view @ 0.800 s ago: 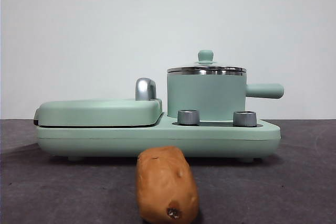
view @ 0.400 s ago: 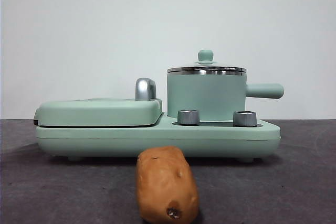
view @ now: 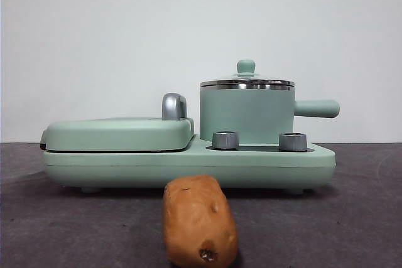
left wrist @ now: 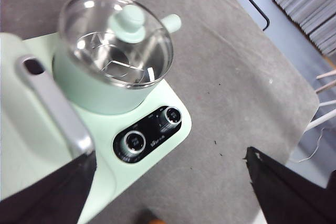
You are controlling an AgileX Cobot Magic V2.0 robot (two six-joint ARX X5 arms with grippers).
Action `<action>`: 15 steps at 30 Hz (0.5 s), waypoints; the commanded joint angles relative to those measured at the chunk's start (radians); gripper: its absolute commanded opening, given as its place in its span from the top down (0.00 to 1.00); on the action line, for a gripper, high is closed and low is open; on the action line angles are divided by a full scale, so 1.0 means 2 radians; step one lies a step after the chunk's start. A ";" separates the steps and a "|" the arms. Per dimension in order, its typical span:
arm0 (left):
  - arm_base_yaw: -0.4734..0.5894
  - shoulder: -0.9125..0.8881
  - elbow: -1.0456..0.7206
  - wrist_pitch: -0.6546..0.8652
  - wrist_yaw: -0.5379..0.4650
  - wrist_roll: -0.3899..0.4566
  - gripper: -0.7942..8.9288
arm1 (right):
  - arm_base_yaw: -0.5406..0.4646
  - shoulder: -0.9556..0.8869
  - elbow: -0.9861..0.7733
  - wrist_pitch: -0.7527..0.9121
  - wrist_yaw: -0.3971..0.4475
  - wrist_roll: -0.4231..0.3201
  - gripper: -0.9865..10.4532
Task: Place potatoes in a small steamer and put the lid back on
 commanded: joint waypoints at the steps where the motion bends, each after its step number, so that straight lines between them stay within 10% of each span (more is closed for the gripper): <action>1: -0.018 0.028 0.031 0.005 -0.015 0.018 0.44 | 0.000 0.003 0.009 0.003 -0.001 0.006 0.47; 15: -0.088 0.196 0.181 0.015 -0.139 0.056 0.44 | 0.000 0.003 0.009 0.002 -0.001 0.011 0.47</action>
